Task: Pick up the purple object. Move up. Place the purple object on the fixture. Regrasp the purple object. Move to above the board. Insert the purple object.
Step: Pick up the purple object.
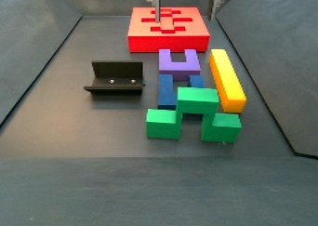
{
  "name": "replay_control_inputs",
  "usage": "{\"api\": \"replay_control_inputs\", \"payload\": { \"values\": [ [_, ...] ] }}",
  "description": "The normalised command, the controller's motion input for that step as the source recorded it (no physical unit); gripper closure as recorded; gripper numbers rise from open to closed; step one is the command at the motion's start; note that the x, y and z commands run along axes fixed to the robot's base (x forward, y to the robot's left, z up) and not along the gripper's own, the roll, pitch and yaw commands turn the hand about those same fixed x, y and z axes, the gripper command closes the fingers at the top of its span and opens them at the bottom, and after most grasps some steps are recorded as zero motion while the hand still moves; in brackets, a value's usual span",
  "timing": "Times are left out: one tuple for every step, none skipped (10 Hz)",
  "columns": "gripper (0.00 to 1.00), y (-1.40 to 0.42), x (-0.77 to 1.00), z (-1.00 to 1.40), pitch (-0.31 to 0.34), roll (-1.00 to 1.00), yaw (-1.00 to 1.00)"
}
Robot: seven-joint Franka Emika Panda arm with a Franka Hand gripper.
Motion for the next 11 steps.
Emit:
{"api": "replay_control_inputs", "payload": {
  "values": [
    [0.0,0.0,0.0,-0.03,0.021,0.0,0.0],
    [0.0,-0.09,0.0,0.0,0.003,0.08,0.0],
    [0.0,-0.27,0.25,-0.07,0.021,0.04,0.0],
    [0.0,-0.45,0.61,-0.17,0.036,0.04,-0.01],
    [0.0,-0.63,0.77,-0.17,0.059,0.08,-0.01],
    [0.0,-0.65,0.67,-0.3,0.0,0.02,0.0],
    [0.0,-0.72,0.47,-0.48,-0.107,0.0,0.0],
    [0.0,-0.67,0.37,-0.57,-0.189,0.0,0.01],
    [0.0,-0.73,0.2,-0.6,-0.249,0.0,0.14],
    [0.0,-0.74,0.2,-0.68,-0.234,0.0,0.27],
    [0.0,-0.71,0.15,-0.72,-0.229,0.0,0.31]
  ]
}}
